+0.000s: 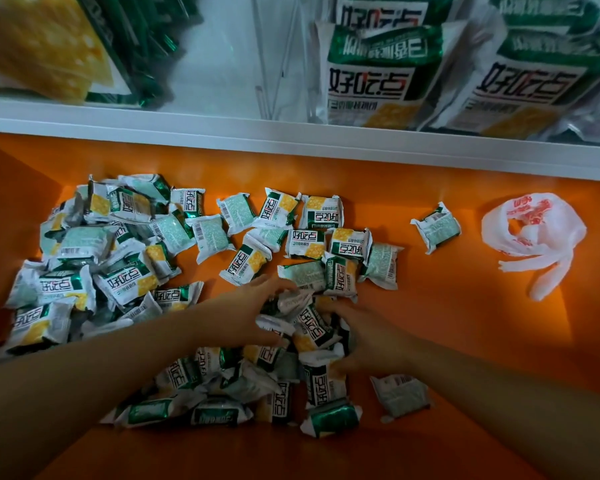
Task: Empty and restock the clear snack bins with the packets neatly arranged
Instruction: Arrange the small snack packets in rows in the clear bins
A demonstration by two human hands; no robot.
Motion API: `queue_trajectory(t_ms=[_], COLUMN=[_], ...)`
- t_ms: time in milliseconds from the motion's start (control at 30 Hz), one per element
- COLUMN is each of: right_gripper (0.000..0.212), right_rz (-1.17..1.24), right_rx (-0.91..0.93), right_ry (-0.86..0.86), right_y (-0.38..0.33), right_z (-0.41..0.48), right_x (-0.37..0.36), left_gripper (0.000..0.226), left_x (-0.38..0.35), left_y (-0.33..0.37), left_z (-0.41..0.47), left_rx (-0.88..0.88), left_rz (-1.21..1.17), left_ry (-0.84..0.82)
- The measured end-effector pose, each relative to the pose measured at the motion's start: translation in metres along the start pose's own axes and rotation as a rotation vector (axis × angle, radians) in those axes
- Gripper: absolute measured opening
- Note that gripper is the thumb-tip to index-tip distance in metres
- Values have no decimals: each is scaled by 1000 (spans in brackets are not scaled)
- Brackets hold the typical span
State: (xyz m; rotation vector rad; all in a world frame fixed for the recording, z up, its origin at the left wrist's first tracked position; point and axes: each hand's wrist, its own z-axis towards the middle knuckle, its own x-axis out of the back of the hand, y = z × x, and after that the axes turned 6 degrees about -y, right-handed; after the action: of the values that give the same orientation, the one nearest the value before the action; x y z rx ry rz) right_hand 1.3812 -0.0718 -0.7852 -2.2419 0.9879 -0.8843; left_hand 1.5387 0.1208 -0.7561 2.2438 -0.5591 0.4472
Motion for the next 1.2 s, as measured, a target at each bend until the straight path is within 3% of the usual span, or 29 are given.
queue_trajectory(t_ms=[167, 433, 567, 633, 800, 1000, 1200], right_gripper=[110, 122, 138, 132, 93, 85, 75], right_rz=[-55, -115, -283, -399, -475, -398, -285], right_rx=[2, 4, 26, 75, 164, 138, 128], right_ry=[-66, -55, -85, -37, -34, -121, -52], right_y=[-8, -23, -21, -16, -11, -18, -18], right_z=[8, 6, 0, -2, -7, 13, 12], right_x=[-6, -6, -19, -24, -20, -6, -6], left_gripper=[95, 94, 96, 97, 96, 90, 93], left_x=[1, -12, -16, -17, -19, -18, -18], left_y=[-18, -19, -19, -19, -19, -11, -7], left_z=[-9, -2, 1, 1, 0, 2, 2], left_rx=[-82, -5, 5, 20, 12, 24, 10], left_rz=[108, 31, -1, -18, -37, -30, -64], left_ry=[-175, -67, -60, -48, -42, 5, 32])
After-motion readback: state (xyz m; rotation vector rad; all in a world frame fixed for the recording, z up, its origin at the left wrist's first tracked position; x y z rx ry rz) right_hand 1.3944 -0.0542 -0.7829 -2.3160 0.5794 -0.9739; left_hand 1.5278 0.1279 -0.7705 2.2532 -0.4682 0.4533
